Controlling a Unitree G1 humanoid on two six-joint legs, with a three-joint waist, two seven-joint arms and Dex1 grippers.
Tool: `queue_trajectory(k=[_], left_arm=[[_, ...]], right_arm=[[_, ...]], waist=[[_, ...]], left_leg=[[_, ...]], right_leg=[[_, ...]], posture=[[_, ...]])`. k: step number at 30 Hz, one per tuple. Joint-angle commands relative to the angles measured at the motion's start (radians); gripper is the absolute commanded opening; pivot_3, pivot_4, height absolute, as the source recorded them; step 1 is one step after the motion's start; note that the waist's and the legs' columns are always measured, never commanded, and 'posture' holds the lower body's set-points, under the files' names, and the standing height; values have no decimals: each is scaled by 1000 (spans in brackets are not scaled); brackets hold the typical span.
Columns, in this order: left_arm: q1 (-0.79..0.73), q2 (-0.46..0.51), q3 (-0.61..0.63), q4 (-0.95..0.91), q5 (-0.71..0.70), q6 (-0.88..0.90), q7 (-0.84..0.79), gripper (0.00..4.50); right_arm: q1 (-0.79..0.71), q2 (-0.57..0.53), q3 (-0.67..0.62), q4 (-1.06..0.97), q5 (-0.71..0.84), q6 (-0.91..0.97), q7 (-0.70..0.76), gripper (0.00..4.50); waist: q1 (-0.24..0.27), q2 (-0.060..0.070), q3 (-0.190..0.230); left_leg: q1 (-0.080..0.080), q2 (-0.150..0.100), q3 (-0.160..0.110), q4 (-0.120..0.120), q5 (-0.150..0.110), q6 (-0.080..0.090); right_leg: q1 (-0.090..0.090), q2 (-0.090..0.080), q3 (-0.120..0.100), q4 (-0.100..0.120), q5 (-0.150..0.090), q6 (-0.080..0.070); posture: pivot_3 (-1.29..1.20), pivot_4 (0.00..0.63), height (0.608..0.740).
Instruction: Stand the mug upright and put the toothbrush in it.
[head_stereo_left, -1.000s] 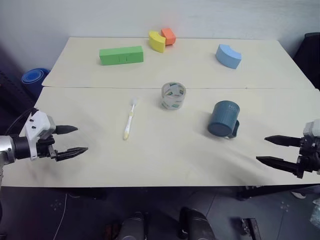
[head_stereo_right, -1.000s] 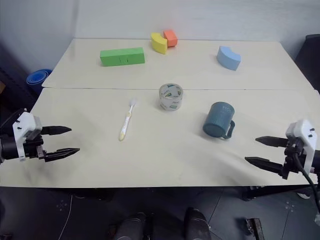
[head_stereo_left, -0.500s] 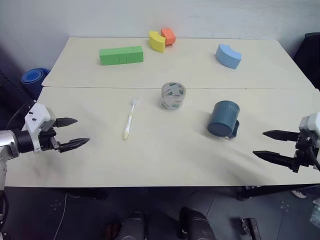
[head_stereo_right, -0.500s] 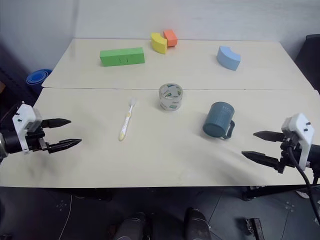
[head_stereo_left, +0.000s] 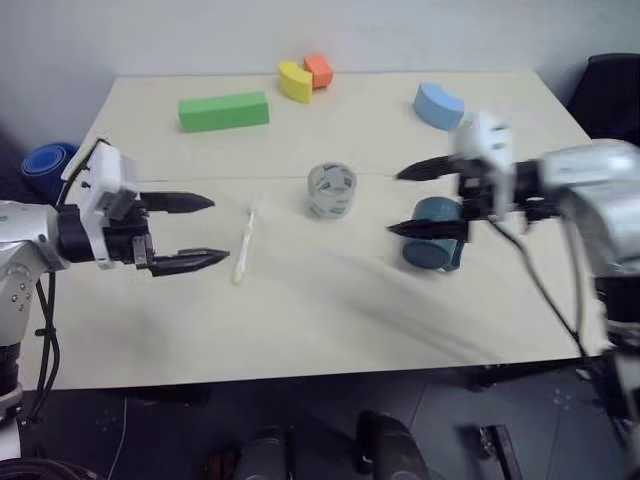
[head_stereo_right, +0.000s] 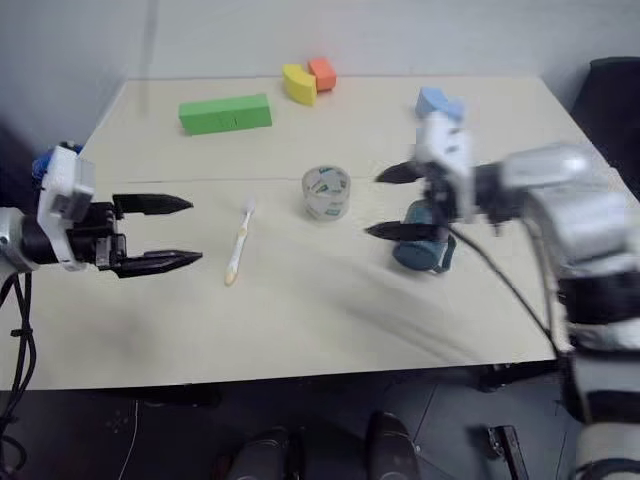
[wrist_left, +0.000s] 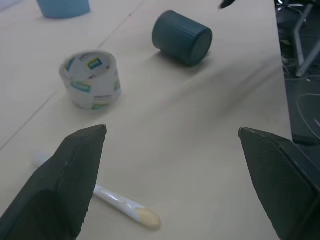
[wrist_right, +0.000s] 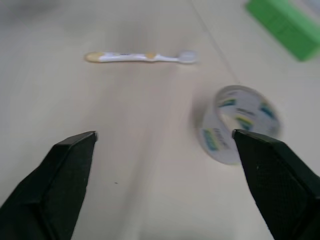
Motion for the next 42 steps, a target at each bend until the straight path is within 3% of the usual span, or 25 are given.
queue_trajectory(k=[1,7,12,18,21,23,24,29,31,38,42], left_arm=[[4,37,35,-1,31,-34,5,4480],[137,55,155,-63,23,-15,37,4480],[249,52,249,-141,17,8,71,4480],[266,53,282,-170,10,30,109,4480],[252,57,282,-174,0,39,119,4500],[242,58,278,-172,-3,41,124,4500],[240,58,277,-171,-3,41,126,4500],[217,55,255,-162,1,36,132,4500],[205,53,245,-159,1,34,133,4500],[152,46,192,-123,9,15,128,4500],[112,38,147,-95,18,-3,126,4500]], right_arm=[[-133,157,100,331,-170,-229,-52,4500],[-283,344,130,827,-337,-514,-194,4500],[-348,400,94,982,-381,-593,-248,4500],[-366,439,84,1056,-438,-618,-252,4500],[-363,449,88,1065,-467,-636,-222,3961],[-360,452,90,1064,-481,-647,-192,3290],[-359,453,89,1064,-486,-650,-185,3211],[-352,448,80,1067,-515,-643,-175,1594],[-350,447,72,1068,-519,-640,-181,1594],[-338,435,39,1062,-528,-633,-208,133],[-335,420,26,1052,-535,-647,-230,77]], waist=[[-18,0,0],[-30,1,1],[-49,1,1],[-52,2,1],[-52,2,1],[-51,2,1],[-51,2,1],[-52,2,1],[-52,2,1],[-52,1,1],[-52,1,1]], left_leg=[[0,0,0,0,0,0],[0,0,-3,-3,0,-1],[1,0,-5,-4,1,-2],[2,1,-4,-4,2,-4],[2,1,-4,-4,2,-4],[2,1,-4,-5,2,-4],[2,1,-4,-5,2,-4],[2,1,-4,-5,2,-4],[2,1,-4,-5,2,-4],[4,1,-4,-5,2,-4],[4,1,-4,-5,2,-4]], right_leg=[[0,0,0,0,0,0],[0,0,-2,1,0,0],[1,0,-3,1,0,0],[1,0,-2,2,0,0],[1,0,-2,2,0,0],[1,0,-2,2,0,0],[1,0,-2,2,0,0],[1,0,-2,2,0,0],[1,0,-2,2,0,0],[1,0,-1,3,0,0],[1,0,-1,3,0,0]], posture=[[0,150,740],[0,150,740],[0,150,740],[0,150,740],[0,150,740],[0,150,740],[0,150,740],[0,150,740],[0,150,740],[0,150,740],[0,150,740]])
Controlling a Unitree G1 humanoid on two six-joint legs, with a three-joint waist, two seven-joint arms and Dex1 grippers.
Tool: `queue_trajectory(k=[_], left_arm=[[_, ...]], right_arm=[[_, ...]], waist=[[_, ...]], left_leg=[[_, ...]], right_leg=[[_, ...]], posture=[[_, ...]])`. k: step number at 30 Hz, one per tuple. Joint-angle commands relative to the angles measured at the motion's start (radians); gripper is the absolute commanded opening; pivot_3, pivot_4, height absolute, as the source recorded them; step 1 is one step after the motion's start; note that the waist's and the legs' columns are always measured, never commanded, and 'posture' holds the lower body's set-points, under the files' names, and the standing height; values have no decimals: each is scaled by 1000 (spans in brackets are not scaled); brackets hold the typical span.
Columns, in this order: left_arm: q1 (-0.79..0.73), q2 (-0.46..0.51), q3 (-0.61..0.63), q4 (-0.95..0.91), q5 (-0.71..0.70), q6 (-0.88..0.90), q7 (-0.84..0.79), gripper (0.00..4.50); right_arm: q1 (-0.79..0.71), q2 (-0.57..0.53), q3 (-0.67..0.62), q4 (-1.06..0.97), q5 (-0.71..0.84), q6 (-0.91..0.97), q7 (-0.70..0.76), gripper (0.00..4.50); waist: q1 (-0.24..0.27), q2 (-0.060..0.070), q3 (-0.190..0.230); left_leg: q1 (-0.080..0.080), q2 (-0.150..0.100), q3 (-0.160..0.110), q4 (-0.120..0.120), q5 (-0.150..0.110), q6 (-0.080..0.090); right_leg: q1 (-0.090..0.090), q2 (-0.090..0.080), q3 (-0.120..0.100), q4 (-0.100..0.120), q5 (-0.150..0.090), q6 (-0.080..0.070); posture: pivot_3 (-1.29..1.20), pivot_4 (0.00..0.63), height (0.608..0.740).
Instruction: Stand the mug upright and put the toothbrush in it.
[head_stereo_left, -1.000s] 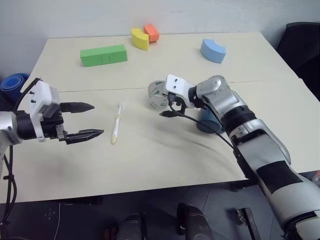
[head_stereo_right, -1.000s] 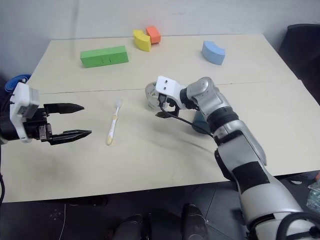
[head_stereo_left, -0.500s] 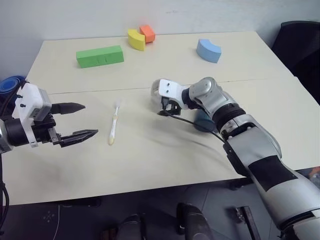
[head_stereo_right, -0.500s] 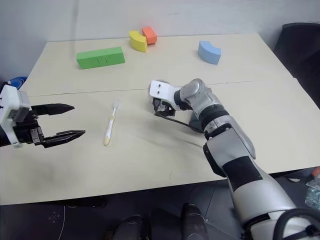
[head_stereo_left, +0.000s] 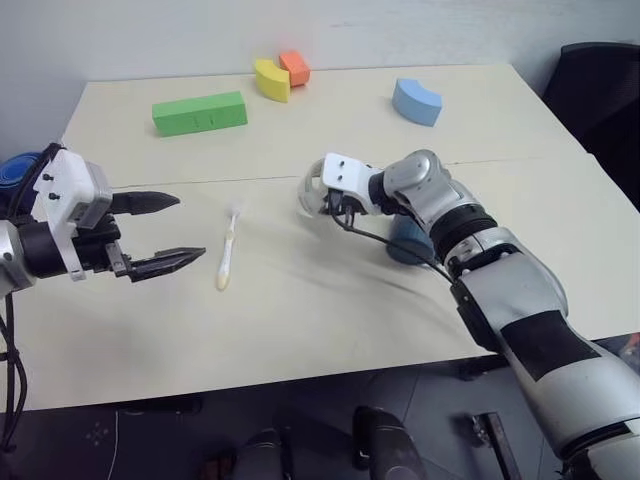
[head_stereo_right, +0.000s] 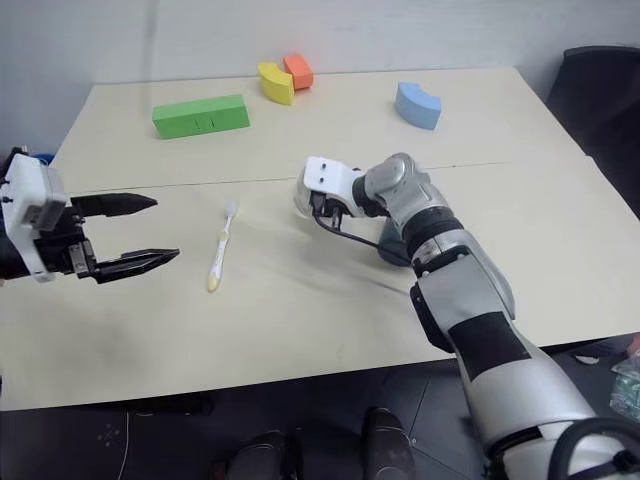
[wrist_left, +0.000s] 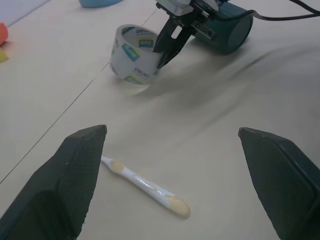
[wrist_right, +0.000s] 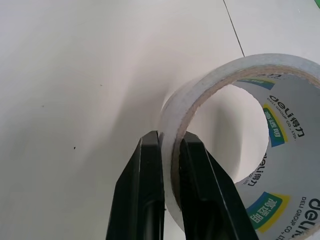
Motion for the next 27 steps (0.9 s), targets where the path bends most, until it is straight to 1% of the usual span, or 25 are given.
queue_trajectory(k=[1,6,8,11,13,14,15,16,17,18,19,20,21,23,25,27], left_arm=[[-37,2,-17,20,6,-30,-4,4500],[-109,-15,-79,59,4,-45,-15,4500],[-155,-37,-103,71,-21,-27,-16,4500],[-205,-74,-133,70,-55,1,-17,4500],[-250,-124,-165,44,-105,41,-5,4500],[-267,-144,-176,33,-124,58,0,4500],[-282,-164,-187,20,-141,74,4,4500],[-300,-190,-205,0,-160,91,11,4500],[-319,-218,-230,-16,-174,104,16,4500],[-338,-246,-259,-27,-180,110,17,4500],[-355,-269,-283,-31,-181,115,16,4500],[-369,-288,-301,-30,-180,117,14,4500],[-376,-298,-310,-29,-178,119,12,4500],[-396,-319,-339,-6,-157,105,-3,4500],[-413,-336,-364,19,-139,89,-20,4500],[-429,-347,-383,38,-131,80,-39,4500]], right_arm=[[10,-18,-11,-10,-14,-11,-14,77],[-22,-64,-72,-78,45,21,71,77],[-41,-114,-135,-181,114,117,126,77],[-13,-219,-205,-420,181,270,180,77],[64,-361,-268,-645,200,425,195,77],[101,-416,-288,-734,205,484,195,77],[144,-474,-309,-819,209,543,195,77],[220,-555,-341,-910,204,596,199,77],[309,-642,-382,-989,205,658,208,77],[413,-723,-441,-1063,206,716,209,77],[510,-782,-502,-1125,211,778,198,77],[602,-817,-566,-1181,223,842,182,77],[662,-836,-607,-1220,235,885,167,77],[843,-847,-729,-1306,240,958,144,77],[1007,-827,-833,-1382,243,1010,120,77],[1111,-801,-894,-1420,255,1040,86,77]], waist=[[0,0,0],[4,1,0],[4,1,0],[7,3,3],[10,3,3],[21,3,3],[37,3,3],[50,3,3],[54,3,3],[72,2,3],[92,0,3],[89,1,3],[92,1,3],[87,1,3],[84,1,3],[82,2,3]], left_leg=[[0,0,0,0,0,0],[-2,0,-1,0,0,0],[-2,0,-1,0,0,0],[-4,-1,-2,1,0,0],[-4,-1,-2,0,0,0],[-3,0,-3,0,0,0],[-5,-1,-4,0,0,0],[-5,-1,-4,1,0,0],[-5,-1,-3,1,0,1],[-5,-1,-3,1,0,1],[-5,-1,-4,1,0,1],[-6,-1,-3,4,-1,1],[-6,-2,-3,5,-1,2],[-6,-2,3,7,0,3],[-2,-1,7,7,1,3],[1,-1,9,7,2,2]], right_leg=[[0,0,0,0,0,0],[0,0,0,-1,0,0],[0,0,0,0,0,0],[-1,0,-1,-1,0,0],[-2,0,-2,0,0,0],[-1,0,-2,1,0,0],[-1,0,-3,0,0,0],[-1,-1,-3,0,0,0],[-1,-1,-2,0,0,0],[-1,-1,-2,-1,0,0],[0,-1,-3,-3,0,0],[1,-1,-3,-3,0,0],[1,-2,-2,-2,0,0],[0,-2,1,-4,0,0],[0,-1,5,-2,0,0],[1,-1,8,0,0,0]], posture=[[0,150,740],[0,150,740],[0,150,740],[0,150,740],[0,150,740],[0,150,740],[0,150,740],[0,150,740],[0,150,740],[0,150,740],[0,150,740],[0,150,740],[0,150,740],[0,150,740],[0,150,740],[0,150,740]])
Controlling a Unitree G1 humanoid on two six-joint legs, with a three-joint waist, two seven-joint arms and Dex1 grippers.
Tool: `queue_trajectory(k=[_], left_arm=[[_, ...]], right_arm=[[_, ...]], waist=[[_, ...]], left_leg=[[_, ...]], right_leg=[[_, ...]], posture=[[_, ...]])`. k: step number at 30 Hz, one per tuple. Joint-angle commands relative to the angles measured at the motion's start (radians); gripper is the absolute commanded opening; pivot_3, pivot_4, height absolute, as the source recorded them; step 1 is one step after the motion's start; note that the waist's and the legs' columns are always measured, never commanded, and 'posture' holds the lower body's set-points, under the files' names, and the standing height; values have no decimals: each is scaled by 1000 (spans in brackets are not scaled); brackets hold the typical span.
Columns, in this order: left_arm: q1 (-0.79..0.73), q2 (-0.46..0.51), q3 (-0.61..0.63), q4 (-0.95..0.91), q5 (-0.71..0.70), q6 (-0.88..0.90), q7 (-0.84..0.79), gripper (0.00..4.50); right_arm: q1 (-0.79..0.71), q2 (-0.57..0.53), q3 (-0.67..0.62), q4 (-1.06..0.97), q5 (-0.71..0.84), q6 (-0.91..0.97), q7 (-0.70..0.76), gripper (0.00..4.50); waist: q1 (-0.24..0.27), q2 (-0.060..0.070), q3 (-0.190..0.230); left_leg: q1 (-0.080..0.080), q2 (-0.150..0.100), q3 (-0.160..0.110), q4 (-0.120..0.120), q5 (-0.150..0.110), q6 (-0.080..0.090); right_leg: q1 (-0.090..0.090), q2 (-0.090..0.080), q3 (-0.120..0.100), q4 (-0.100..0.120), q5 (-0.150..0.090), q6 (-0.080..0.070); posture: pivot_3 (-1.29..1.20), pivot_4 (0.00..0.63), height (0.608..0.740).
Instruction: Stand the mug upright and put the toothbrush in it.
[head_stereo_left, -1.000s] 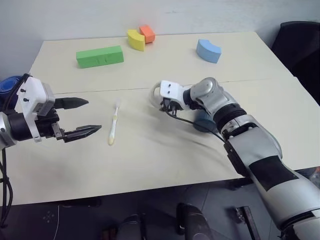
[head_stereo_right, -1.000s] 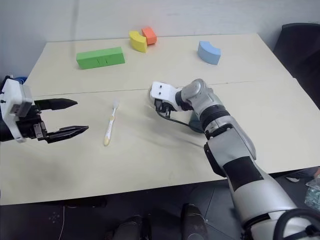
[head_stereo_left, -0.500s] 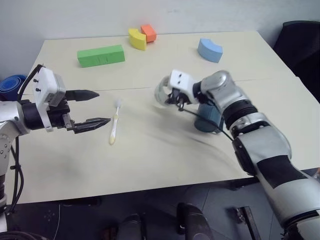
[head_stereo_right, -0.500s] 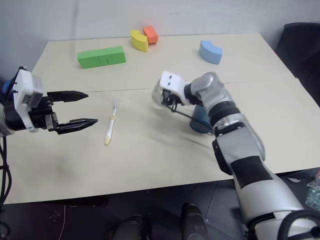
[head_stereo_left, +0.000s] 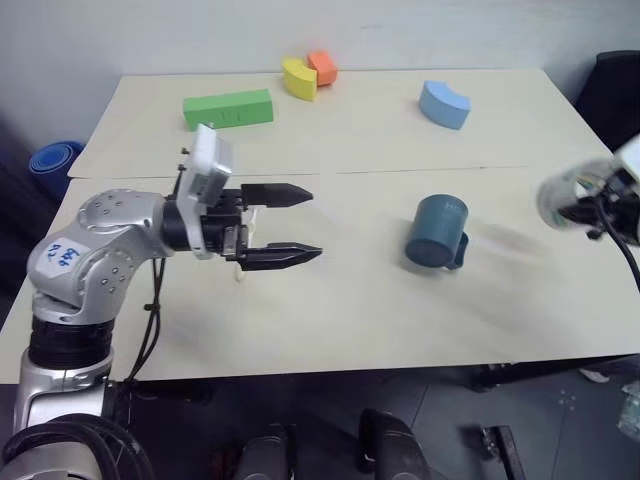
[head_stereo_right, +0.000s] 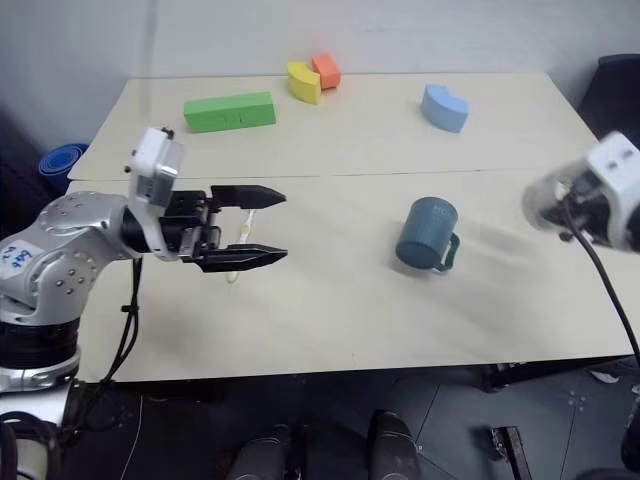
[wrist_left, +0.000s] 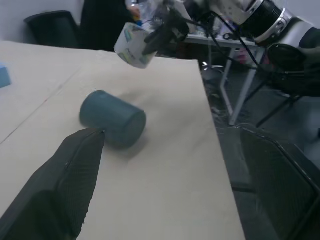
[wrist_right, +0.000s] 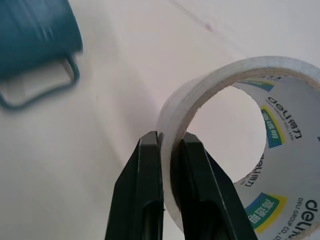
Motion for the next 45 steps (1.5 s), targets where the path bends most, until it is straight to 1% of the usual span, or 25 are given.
queue_trajectory(k=[1,5,7,9,10,11,12,13,16,18,20,21,22,24,26,28,32,34,40,45], left_arm=[[-40,-7,-15,22,16,-29,-38,4500],[-61,-11,-29,37,25,-35,-68,4500],[-71,-13,-32,41,25,-34,-76,4500],[-74,-15,-33,42,26,-32,-80,4500],[-74,-15,-33,42,27,-31,-82,4500],[-75,-14,-32,41,28,-30,-83,4500],[-72,-13,-30,40,29,-29,-84,4500],[-69,-11,-29,39,30,-28,-84,4500],[-61,-7,-21,35,32,-27,-80,4500],[-57,-6,-17,30,32,-26,-76,4500],[-51,-3,-9,21,27,-20,-68,4500],[-46,-1,-4,14,24,-18,-65,4500],[-42,0,0,9,23,-16,-62,4500],[-34,2,1,3,27,-20,-58,4500],[-31,0,-1,1,32,-23,-51,4500],[-30,-1,1,-4,31,-21,-42,4500],[-26,7,17,-23,19,-12,-24,4500],[-21,13,25,-30,17,-9,-18,4500],[-8,27,37,-43,21,-9,-9,4500],[-17,33,36,-45,20,-11,-8,4500]], right_arm=[[109,21,-139,-104,31,58,-65,77],[175,20,-159,-80,60,62,-111,77],[197,26,-169,-40,67,52,-139,794],[210,29,-183,-17,82,54,-159,1210],[219,22,-186,-13,89,50,-166,1620],[225,16,-187,-10,96,46,-172,1871],[223,-5,-198,-15,102,49,-176,2142],[221,-20,-206,-20,107,52,-178,2545],[215,-86,-220,-49,115,64,-174,3496],[197,-124,-221,-78,140,87,-164,3496],[89,-150,-193,-128,222,191,-171,3496],[-3,-139,-156,-163,279,269,-183,3496],[-77,-122,-125,-189,322,332,-198,3496],[-216,-40,-65,-214,376,463,-253,3496],[-305,40,-33,-207,388,562,-323,3496],[-361,123,-20,-185,375,643,-407,3496],[-375,224,-22,-147,341,724,-530,3496],[-372,264,-36,-136,337,750,-569,3496],[-333,365,-22,-92,357,749,-618,3496],[-323,406,22,-21,351,691,-652,3496]], waist=[[0,0,0],[2,1,0],[4,1,0],[12,0,0],[16,0,0],[17,0,0],[19,0,0],[20,0,0],[20,0,0],[20,0,0],[19,0,0],[16,0,0],[10,0,0],[0,0,0],[1,-1,0],[7,-1,0],[29,-1,0],[28,-1,0],[23,-1,0],[19,-1,0]], left_leg=[[0,0,1,-1,0,0],[0,0,3,-1,0,0],[0,0,2,-1,0,0],[-1,-1,1,0,0,0],[-2,-1,1,0,0,0],[-2,-1,1,0,0,1],[-2,-1,1,0,0,1],[-2,-1,1,0,0,1],[-1,-1,2,0,0,1],[-2,-1,2,0,0,1],[-1,-1,2,0,0,1],[-1,-1,2,0,0,1],[-1,-1,2,0,0,1],[-1,0,1,0,0,1],[-1,1,-1,0,0,0],[-3,1,-2,1,0,0],[-5,-1,-5,1,0,0],[-6,-1,-6,0,0,0],[-4,-1,-4,0,0,0],[-4,-1,-4,0,0,0]], right_leg=[[0,0,2,-1,0,0],[-1,0,3,-1,0,0],[-1,0,3,-2,0,0],[-1,0,3,-3,0,0],[-1,0,3,-3,0,0],[-1,0,3,-4,0,0],[-1,0,3,-4,0,0],[-1,0,3,-4,0,0],[-1,0,3,-4,0,0],[-1,0,3,-4,0,0],[-1,0,3,-4,0,0],[-1,0,3,-4,0,0],[-1,0,4,-4,0,0],[-1,1,3,-3,0,0],[-1,2,3,-2,0,0],[-1,2,2,-2,0,0],[-1,1,2,-3,0,0],[-1,1,0,-3,0,0],[-1,1,1,-2,0,0],[-1,1,1,-2,0,0]], posture=[[0,150,740],[0,150,740],[0,150,740],[0,150,740],[0,150,740],[0,150,740],[0,150,740],[0,150,740],[0,150,740],[0,150,740],[0,150,740],[0,150,740],[0,150,740],[0,150,740],[0,150,740],[0,150,740],[0,150,740],[0,150,740],[0,150,740],[0,150,740]])
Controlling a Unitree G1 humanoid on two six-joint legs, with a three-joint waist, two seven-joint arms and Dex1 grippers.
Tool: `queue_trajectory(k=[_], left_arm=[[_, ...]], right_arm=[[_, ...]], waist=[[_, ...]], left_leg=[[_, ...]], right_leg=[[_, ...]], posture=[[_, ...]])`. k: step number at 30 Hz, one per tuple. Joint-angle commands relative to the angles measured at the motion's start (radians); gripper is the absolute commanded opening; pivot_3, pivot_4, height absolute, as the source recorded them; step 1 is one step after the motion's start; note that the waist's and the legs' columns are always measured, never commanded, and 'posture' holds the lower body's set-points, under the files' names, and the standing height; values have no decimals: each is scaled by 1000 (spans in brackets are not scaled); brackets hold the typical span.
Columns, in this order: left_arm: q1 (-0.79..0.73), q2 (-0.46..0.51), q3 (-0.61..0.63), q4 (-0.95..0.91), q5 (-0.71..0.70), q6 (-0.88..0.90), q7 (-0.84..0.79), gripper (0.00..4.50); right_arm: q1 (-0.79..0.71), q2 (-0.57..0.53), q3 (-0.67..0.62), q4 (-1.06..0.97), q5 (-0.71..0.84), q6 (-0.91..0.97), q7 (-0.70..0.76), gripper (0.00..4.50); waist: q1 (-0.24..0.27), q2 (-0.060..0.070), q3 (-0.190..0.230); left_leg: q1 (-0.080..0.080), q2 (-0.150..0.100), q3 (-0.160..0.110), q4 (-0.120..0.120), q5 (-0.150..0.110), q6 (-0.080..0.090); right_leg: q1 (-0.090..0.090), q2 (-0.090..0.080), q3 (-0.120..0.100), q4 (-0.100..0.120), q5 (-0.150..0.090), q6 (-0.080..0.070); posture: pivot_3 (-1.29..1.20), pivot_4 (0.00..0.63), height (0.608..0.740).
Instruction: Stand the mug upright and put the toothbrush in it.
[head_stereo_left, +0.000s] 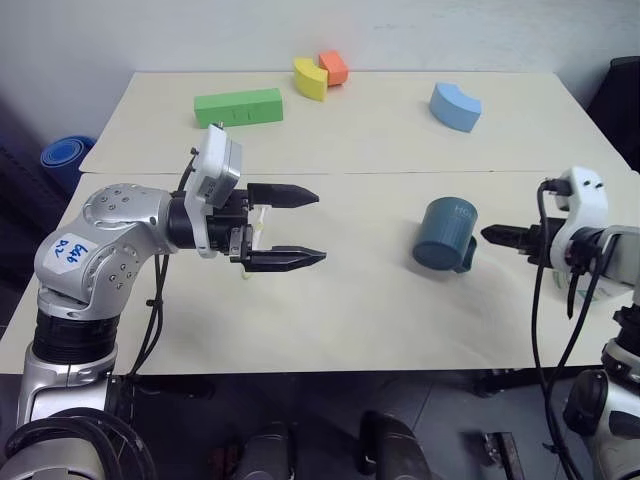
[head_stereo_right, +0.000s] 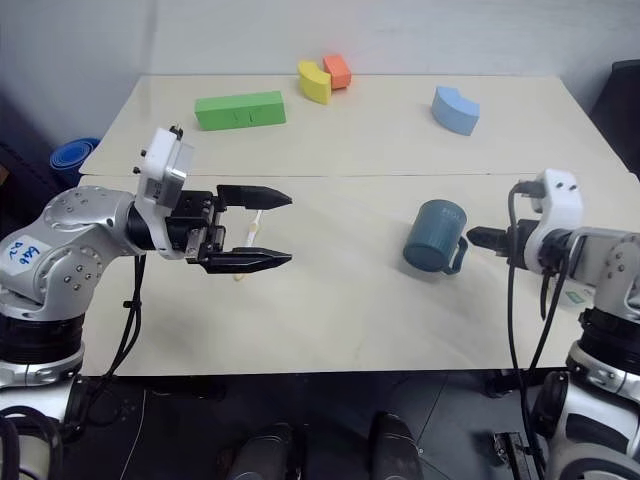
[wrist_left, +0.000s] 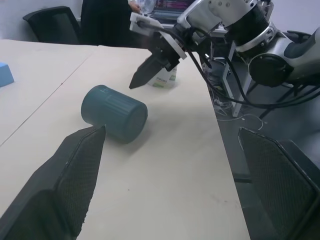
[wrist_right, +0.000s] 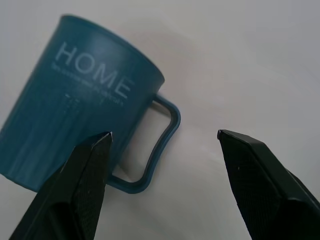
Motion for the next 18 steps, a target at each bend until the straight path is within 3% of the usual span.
queue_trajectory(k=[1,9,13,17,18], left_arm=[[-12,13,30,-36,-14,-6,1,4500],[-24,6,19,-45,-17,-9,-4,4500],[-40,4,17,-28,-14,-13,-9,4500],[-49,3,14,-16,-9,-15,-16,4500],[-51,3,14,-14,-9,-16,-18,4500]], right_arm=[[0,10,12,33,-1,-54,-26,3496],[4,25,96,176,-7,-185,-40,3496],[-3,29,134,246,-17,-246,-41,2712],[-13,20,180,283,-11,-263,-21,1447],[-14,19,190,289,-10,-267,-17,1447]], waist=[[-1,0,0],[-17,0,0],[-21,0,0],[-22,0,0],[-23,-1,0]], left_leg=[[0,0,0,0,0,0],[0,0,0,-1,0,0],[0,0,0,-1,0,0],[1,0,0,0,0,0],[1,0,0,-1,0,0]], right_leg=[[0,0,0,0,0,0],[0,0,0,0,0,0],[0,0,0,0,0,0],[1,0,0,0,0,0],[1,0,0,0,0,0]], posture=[[0,150,740],[0,150,740],[0,150,740],[0,150,740],[0,150,740]])
